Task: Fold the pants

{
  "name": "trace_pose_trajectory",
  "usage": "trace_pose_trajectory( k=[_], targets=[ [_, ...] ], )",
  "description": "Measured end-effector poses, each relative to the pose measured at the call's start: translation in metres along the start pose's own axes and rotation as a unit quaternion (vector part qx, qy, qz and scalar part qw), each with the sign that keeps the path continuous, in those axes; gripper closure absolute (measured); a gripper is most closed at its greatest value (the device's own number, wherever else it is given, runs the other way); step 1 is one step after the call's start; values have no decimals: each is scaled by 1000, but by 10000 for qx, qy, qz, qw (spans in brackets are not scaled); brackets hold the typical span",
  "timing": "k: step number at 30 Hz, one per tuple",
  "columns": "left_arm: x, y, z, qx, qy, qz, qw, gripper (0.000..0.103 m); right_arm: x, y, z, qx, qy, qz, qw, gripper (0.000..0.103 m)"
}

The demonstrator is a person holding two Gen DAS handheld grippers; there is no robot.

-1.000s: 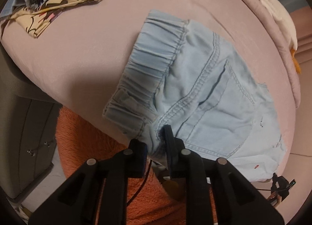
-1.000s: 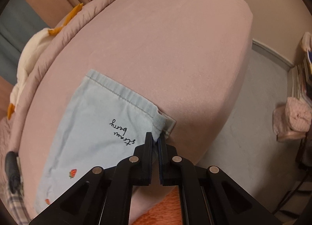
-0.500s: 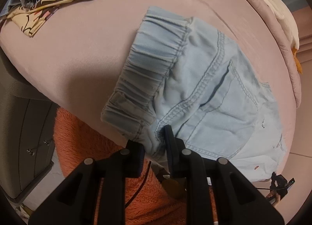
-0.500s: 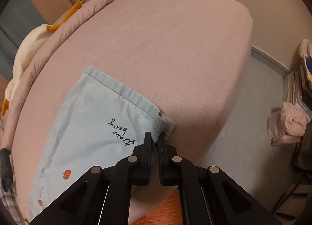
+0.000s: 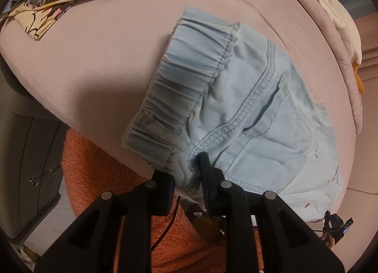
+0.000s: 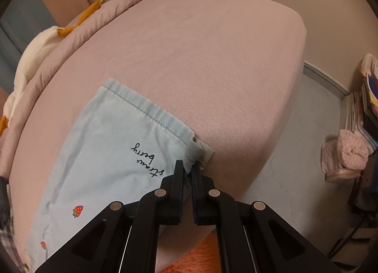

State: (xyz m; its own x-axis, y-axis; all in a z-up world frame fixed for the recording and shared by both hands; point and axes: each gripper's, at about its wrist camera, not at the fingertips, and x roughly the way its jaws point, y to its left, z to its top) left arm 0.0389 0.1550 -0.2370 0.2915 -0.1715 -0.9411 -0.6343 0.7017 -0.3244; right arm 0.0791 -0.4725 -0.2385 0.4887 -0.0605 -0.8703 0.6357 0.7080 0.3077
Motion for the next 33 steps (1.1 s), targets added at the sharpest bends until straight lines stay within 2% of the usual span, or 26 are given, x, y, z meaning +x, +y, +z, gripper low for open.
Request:
trace_pose_trajectory(
  k=[15, 20, 23, 25, 26, 27, 28, 29, 30, 33],
  targets=[
    [-4, 8, 1, -57, 46, -15, 10000, 83, 0, 0, -2, -12, -82, 0, 10000, 99],
    [-8, 13, -3, -254, 2, -62, 9997, 83, 0, 2, 0, -60, -40, -4, 10000, 99],
    [-10, 11, -5, -189, 12, 34, 9998, 81, -3, 7, -1, -275, -69, -137, 9995, 99],
    [-13, 6, -7, -100, 38, 80, 9999, 76, -6, 14, -1, -434, -76, -332, 9985, 98],
    [-17, 4, -8, -49, 16, 124, 9999, 74, -9, 18, -2, -512, -43, -412, 9978, 91],
    [-21, 2, -9, -24, -11, 148, 9999, 65, -12, 23, -2, -620, -9, -444, 9971, 71],
    [-28, 1, -12, -3, -92, 155, 9998, 52, -18, 28, -4, -719, -11, -341, 9968, 56],
    [-37, 1, -14, 12, -207, -33, 9998, 45, -24, 33, -6, -780, -46, -153, 9968, 32],
    [-46, 1, -18, 9, -285, -303, 9991, 35, -33, 39, -8, -819, -111, 107, 9965, 28],
    [-68, 1, -24, 15, -460, -751, 9961, 31, -58, 67, -14, -1106, -69, 773, 9908, 28]
  ],
)
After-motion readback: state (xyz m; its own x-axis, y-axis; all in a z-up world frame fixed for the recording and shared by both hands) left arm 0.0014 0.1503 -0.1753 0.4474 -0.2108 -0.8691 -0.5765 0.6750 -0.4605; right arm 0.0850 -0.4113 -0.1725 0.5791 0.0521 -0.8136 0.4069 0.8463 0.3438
